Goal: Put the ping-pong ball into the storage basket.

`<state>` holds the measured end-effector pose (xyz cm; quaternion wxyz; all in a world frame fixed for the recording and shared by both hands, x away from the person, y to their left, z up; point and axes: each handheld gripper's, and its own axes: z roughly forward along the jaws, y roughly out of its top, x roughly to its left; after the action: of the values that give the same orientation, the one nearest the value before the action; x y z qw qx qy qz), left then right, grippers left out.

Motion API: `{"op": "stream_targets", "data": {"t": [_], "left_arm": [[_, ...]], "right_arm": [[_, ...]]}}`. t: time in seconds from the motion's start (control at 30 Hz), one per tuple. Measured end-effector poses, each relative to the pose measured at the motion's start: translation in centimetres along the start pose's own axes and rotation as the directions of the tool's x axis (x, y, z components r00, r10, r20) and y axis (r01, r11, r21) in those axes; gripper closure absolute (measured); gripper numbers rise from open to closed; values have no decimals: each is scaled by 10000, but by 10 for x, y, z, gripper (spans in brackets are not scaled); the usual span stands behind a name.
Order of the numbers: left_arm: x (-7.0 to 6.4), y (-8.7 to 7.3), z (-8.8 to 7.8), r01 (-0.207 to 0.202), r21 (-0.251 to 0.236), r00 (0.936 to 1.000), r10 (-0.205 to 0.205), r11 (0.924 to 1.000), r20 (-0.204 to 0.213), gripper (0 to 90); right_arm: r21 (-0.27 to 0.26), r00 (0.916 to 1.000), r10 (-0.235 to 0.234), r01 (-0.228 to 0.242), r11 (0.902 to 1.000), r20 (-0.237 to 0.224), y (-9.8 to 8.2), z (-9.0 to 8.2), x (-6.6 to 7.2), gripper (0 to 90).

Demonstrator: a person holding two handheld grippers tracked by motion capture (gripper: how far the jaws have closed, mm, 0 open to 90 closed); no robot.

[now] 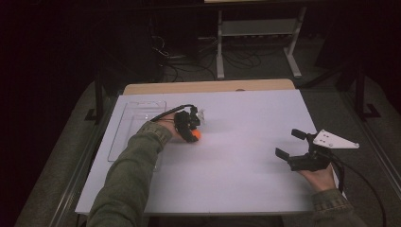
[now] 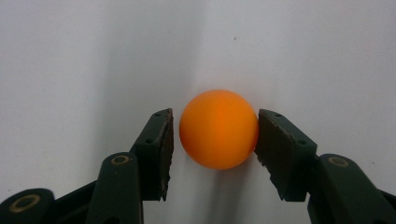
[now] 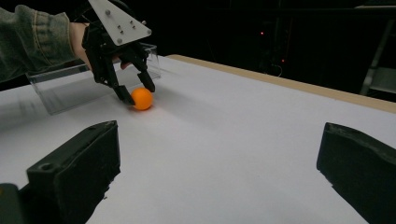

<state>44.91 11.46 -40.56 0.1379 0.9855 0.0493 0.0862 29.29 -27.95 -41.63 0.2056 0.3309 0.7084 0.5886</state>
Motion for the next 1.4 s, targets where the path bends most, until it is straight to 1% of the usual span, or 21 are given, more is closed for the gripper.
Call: {"op": "stream_targets", "data": {"t": [0.13, 0.87, 1.03, 1.2, 1.3, 1.4], "left_arm": [[0, 0, 0, -14, -13, 10000, 14, 10000, 31, 500], [0, -1, -3, 106, -211, 9998, -103, 9997, 159, 505], [0, -2, -8, 132, -288, 9999, -129, 9995, 108, 505], [0, -3, -12, 291, -388, 9995, -286, 9988, 139, 505], [0, -3, -14, 245, -420, 9996, -240, 9988, 112, 505], [-1, -3, -17, 280, -482, 9996, -277, 9984, 69, 505]], "right_arm": [[-5, 10000, 8, -8, 10000, 2, 0, 0, 0, 0], [5, 10000, -8, 8, 10000, 1, 0, 0, 0, 0], [20, 10000, -21, 21, 10000, -13, 0, 1, 0, 0], [19, 10000, -25, 25, 10000, -14, 0, 1, 0, 0], [22, 10000, -15, 15, 10000, -22, 0, 1, 0, 0], [41, 10000, -35, 35, 10000, -32, -1, 1, 0, 0]]}}
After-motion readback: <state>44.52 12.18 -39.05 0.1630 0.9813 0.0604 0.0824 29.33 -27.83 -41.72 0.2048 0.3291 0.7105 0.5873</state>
